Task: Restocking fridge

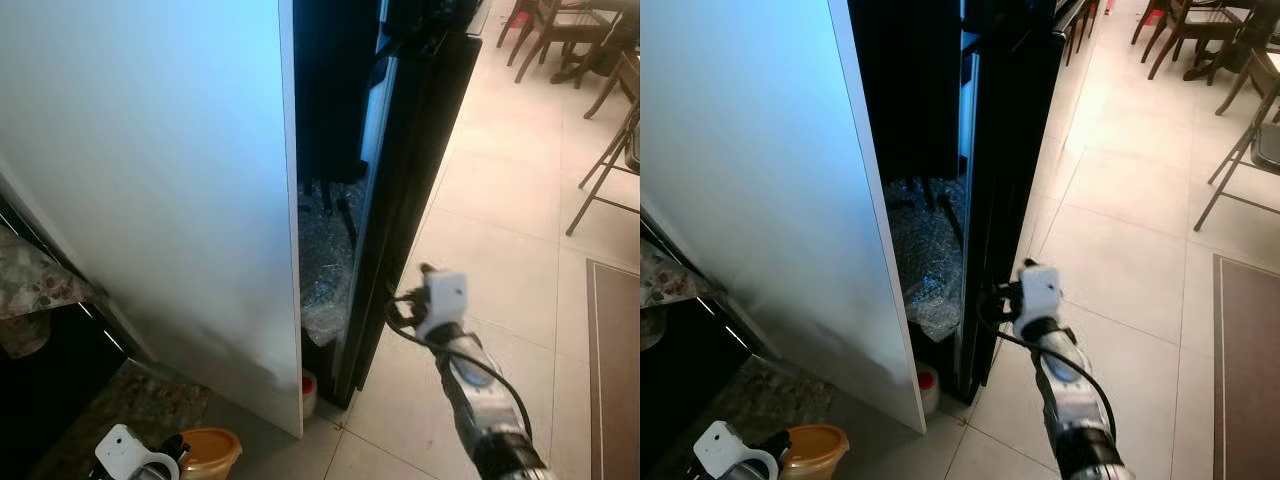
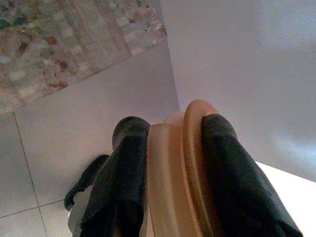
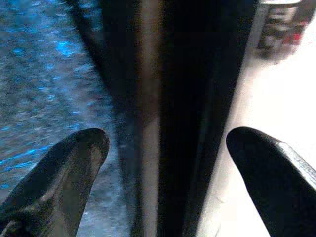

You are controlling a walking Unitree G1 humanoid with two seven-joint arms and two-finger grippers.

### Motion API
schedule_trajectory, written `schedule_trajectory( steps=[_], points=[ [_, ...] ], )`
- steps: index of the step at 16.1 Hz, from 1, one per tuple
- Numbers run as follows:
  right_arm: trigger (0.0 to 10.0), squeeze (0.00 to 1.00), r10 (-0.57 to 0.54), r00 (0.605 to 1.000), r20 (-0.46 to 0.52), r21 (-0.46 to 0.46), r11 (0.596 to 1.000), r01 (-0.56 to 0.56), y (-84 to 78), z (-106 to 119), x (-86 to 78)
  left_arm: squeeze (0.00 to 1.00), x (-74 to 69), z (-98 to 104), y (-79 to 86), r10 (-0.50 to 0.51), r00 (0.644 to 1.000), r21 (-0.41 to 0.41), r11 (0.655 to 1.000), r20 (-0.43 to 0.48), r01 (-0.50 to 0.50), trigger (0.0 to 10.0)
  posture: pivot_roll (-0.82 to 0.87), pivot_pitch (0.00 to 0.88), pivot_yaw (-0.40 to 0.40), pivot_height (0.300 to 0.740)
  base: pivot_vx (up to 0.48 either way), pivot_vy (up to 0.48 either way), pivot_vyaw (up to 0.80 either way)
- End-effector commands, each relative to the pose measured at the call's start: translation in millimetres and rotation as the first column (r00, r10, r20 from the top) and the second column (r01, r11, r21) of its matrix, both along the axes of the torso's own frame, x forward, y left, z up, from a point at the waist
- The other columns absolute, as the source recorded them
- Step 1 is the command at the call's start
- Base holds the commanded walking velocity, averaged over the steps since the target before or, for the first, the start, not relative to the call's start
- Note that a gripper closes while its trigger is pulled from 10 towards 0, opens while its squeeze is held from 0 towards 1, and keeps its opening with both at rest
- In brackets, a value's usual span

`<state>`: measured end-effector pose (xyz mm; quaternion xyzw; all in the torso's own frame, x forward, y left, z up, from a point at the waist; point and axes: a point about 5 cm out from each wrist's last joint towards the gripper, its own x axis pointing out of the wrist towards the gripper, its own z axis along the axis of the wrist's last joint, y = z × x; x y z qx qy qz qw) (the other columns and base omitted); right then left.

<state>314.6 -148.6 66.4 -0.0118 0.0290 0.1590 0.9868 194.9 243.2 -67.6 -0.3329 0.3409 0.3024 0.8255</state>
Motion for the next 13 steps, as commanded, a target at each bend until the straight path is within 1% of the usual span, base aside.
schedule_trajectory(
  steps=[1,2,3,4,7,11,12,13],
  points=[
    [10.0,1.00,0.020,0.999,-0.027,-0.006,1.000,-0.020,1.5,-4,-0.7,0.00,-2.7,-2,-1.0,-0.004,1.000,0.005,1.000,-0.014,0.004,10.0,-0.01,0.016,0.005,0.740,0.000,0.000,0.00],
    [10.0,1.00,-0.003,0.999,-0.047,-0.030,1.000,0.002,-2.0,-4,4.1,0.00,-2.4,-2,-0.9,-0.005,1.000,0.007,1.000,-0.014,0.005,10.0,-0.01,0.017,0.006,0.740,0.000,0.000,0.00],
    [10.0,0.48,-0.012,0.999,-0.047,-0.033,0.999,0.010,-2.9,-3,5.2,0.00,-2.3,-2,-1.0,-0.006,1.000,0.007,1.000,-0.014,0.006,10.0,-0.01,0.017,0.006,0.740,0.000,0.000,0.00],
    [10.0,0.00,-0.010,0.999,-0.032,-0.052,0.999,0.008,-4.5,0,8.5,0.00,-1.9,-1,-1.0,-0.006,1.000,0.007,1.000,-0.012,0.006,10.0,-0.01,0.019,0.008,0.740,0.000,0.000,0.00],
    [10.0,0.00,-0.030,0.999,-0.020,-0.049,0.998,0.029,-7.5,7,16.0,0.00,-1.4,-1,-1.8,-0.013,1.000,0.007,1.000,-0.013,0.013,10.0,-0.02,0.017,0.009,0.740,0.000,0.000,0.00],
    [10.0,0.00,0.008,0.999,-0.046,-0.037,0.999,-0.009,-3.3,4,17.1,0.00,0.2,-1,-3.7,-0.017,1.000,0.003,1.000,-0.007,0.017,10.0,-0.01,0.017,0.008,0.740,0.000,0.000,0.00],
    [10.0,0.00,0.043,0.997,-0.067,-0.031,0.998,-0.045,0.4,2,17.3,0.00,0.2,-1,-3.8,-0.019,1.000,0.004,1.000,-0.009,0.019,10.0,-0.01,0.017,0.008,0.740,0.000,0.000,0.00],
    [10.0,0.00,0.049,0.997,-0.067,-0.034,0.998,-0.051,0.9,2,17.3,0.00,0.3,-1,-3.8,-0.019,1.000,0.004,1.000,-0.009,0.019,10.0,-0.01,0.017,0.008,0.740,0.000,0.000,0.00]
  ],
)
